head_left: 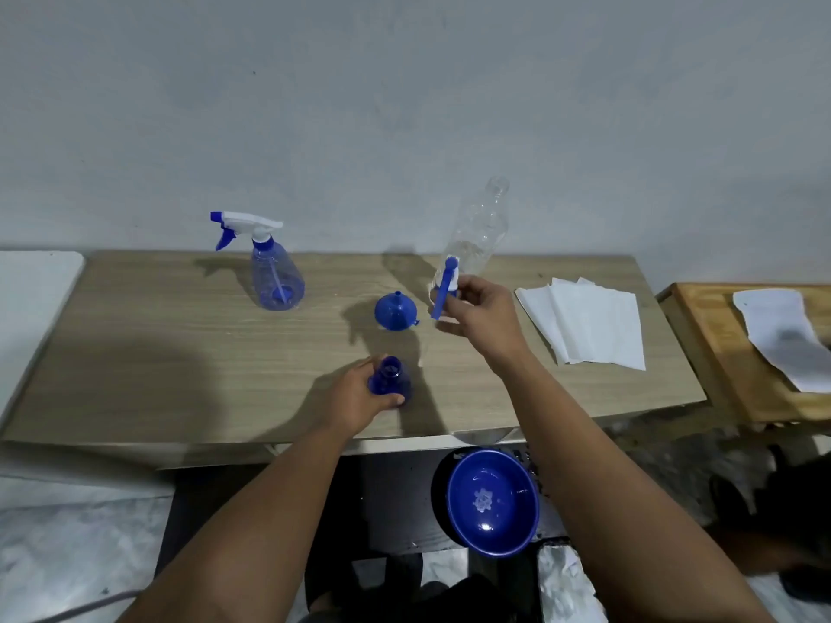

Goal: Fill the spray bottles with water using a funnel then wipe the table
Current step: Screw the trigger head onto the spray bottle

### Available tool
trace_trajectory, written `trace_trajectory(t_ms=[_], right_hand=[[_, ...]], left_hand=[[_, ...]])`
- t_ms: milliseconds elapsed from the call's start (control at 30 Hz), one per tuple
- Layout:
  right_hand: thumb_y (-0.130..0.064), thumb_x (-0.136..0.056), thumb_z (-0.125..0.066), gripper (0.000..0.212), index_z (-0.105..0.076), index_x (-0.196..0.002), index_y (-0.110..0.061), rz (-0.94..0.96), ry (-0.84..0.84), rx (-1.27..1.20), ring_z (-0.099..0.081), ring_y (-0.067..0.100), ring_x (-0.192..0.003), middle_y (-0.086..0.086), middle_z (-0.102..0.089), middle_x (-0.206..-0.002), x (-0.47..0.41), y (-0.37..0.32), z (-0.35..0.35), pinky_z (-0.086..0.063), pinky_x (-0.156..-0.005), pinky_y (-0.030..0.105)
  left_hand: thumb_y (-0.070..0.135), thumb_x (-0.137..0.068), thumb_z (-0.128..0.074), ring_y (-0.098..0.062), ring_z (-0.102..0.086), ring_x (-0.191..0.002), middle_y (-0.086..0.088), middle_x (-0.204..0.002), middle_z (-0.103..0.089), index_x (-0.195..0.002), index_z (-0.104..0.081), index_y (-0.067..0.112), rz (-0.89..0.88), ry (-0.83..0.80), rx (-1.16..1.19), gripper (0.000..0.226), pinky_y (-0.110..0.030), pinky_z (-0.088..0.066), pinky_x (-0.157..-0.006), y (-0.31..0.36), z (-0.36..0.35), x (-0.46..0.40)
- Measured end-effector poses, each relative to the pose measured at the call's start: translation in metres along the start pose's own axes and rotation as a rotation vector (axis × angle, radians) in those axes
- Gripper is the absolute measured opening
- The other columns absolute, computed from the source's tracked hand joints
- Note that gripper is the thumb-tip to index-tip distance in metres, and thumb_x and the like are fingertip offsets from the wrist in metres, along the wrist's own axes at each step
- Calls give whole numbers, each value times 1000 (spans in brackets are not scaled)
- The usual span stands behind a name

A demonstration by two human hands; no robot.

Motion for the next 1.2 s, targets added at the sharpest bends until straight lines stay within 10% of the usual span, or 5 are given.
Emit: trace_trajectory(t_ms=[333, 467, 667, 800, 1200], right_hand=[[7, -87, -78, 24, -75, -110, 0, 83, -120, 24, -72, 13, -82, -1, -77, -90, 12, 17, -50, -62, -88, 44], [10, -81, -71, 28, -74, -106, -3, 89, -216, 133, -76, 28, -95, 14, -79, -100, 18, 52, -65, -61, -94, 49], [5, -82, -77, 33, -76, -112, -8, 70, -237, 142, -75, 17, -92, 6, -80, -102, 27, 89, -65, -57, -85, 32], [9, -82, -79, 30, -74, -106, -9, 83, -180, 114, -75, 21, -96, 12, -79, -103, 28, 97, -60, -59, -92, 36], [-3, -80, -76, 42, -67, -118, -19, 180, -150, 162, -72, 24, -95, 0, -76, -102, 43, 94, -65, -60, -91, 42]], left_hand=[[19, -68, -89, -11, -61, -79, 8, -87, -66, -108, -68, 21, 20, 11, 6, 45, -6, -40, -61, 5, 0, 2], [19, -64, -91, -7, -64, -71, 12, -76, -68, -93, -67, 27, 30, 8, 32, 38, -20, -43, -65, 2, 0, 1], [-2, -85, -70, -1, -55, -71, 6, -84, -61, -113, -67, 7, -12, 11, -48, 30, -5, -40, -55, 16, 6, 11], [-8, -82, -69, 9, -60, -67, 20, -77, -60, -107, -66, 25, -10, 10, -24, 42, -1, -39, -60, 20, 9, 15], [5, -89, -59, -31, -64, -96, -12, -102, -68, -112, -63, 4, 78, 8, -259, 23, -20, -32, -62, 6, 7, 7]])
Point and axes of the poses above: each hand's wrist, its own x-axis away from the middle knuckle, its own z-axis out of the back of the hand, y = z × x, the point moved 8 cm from there along -x, towards the middle knuckle
